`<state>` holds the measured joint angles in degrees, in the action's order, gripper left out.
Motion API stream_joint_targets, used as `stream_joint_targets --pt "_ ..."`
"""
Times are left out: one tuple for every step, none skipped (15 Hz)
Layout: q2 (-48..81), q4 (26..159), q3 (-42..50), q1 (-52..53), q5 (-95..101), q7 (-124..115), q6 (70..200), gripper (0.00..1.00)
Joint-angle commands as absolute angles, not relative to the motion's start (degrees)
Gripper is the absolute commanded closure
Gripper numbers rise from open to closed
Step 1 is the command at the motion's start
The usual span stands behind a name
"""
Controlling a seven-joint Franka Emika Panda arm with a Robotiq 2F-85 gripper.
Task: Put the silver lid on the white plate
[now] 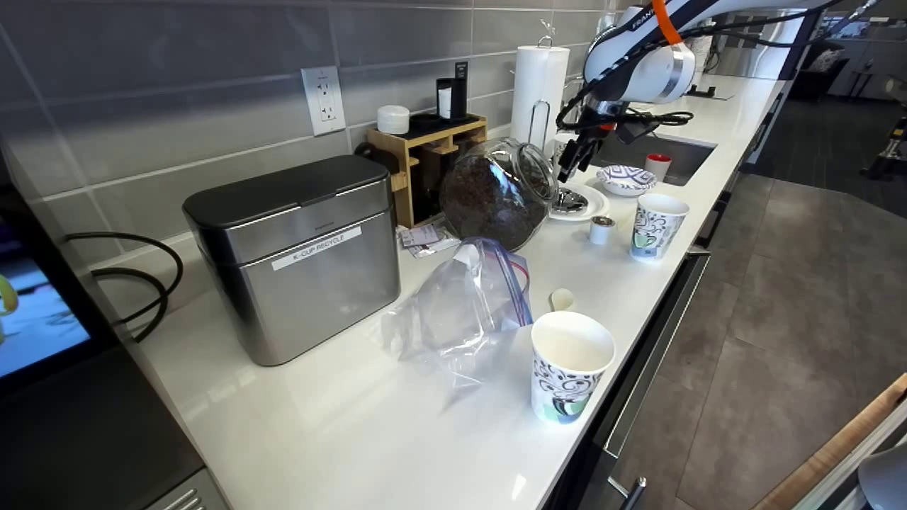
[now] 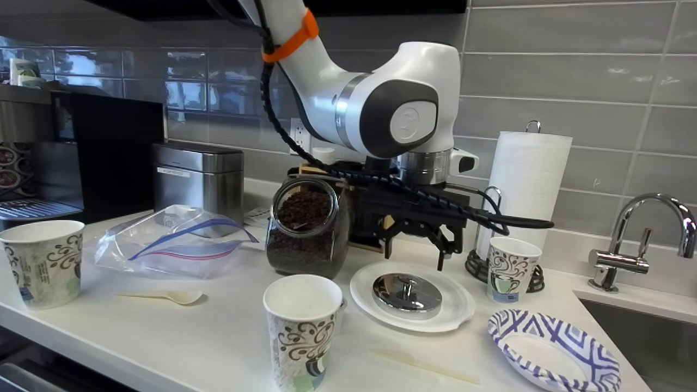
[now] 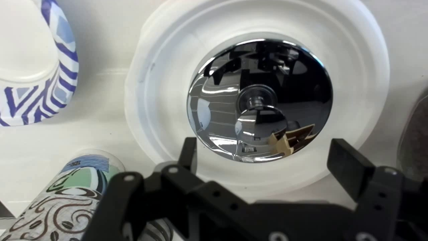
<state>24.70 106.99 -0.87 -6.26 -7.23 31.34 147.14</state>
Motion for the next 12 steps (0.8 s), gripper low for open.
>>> stream_joint_targets --pt "23.18 107.90 -1.48 -7.35 -5.42 28.47 145.66 0.00" --pt "22.37 108.89 -1.29 -7.34 -5.30 27.87 146.54 0.00" --pt "21.48 109.92 -1.48 -7.65 -5.79 27.83 147.42 0.01" --pt "20.33 111.27 -1.26 -7.56 -5.69 27.13 148.58 0.00" --pt "19.36 112.23 -1.49 -7.82 -6.22 27.09 149.07 0.00" --pt "17.78 113.81 -1.52 -7.89 -6.46 26.82 149.82 0.00" --pt "16.51 115.04 -1.13 -7.64 -6.05 25.95 150.48 0.00" --pt "14.98 116.53 -1.25 -7.84 -6.46 25.98 151.73 0.00" --pt "13.60 117.85 -1.21 -7.83 -6.56 25.70 152.78 0.00" --pt "12.03 119.35 -1.18 -7.87 -6.71 25.62 153.95 0.00" --pt "10.69 120.75 -0.74 -7.59 -6.16 24.78 155.42 0.00" --pt "9.37 121.90 -0.54 -7.53 -6.17 24.27 155.74 0.00"
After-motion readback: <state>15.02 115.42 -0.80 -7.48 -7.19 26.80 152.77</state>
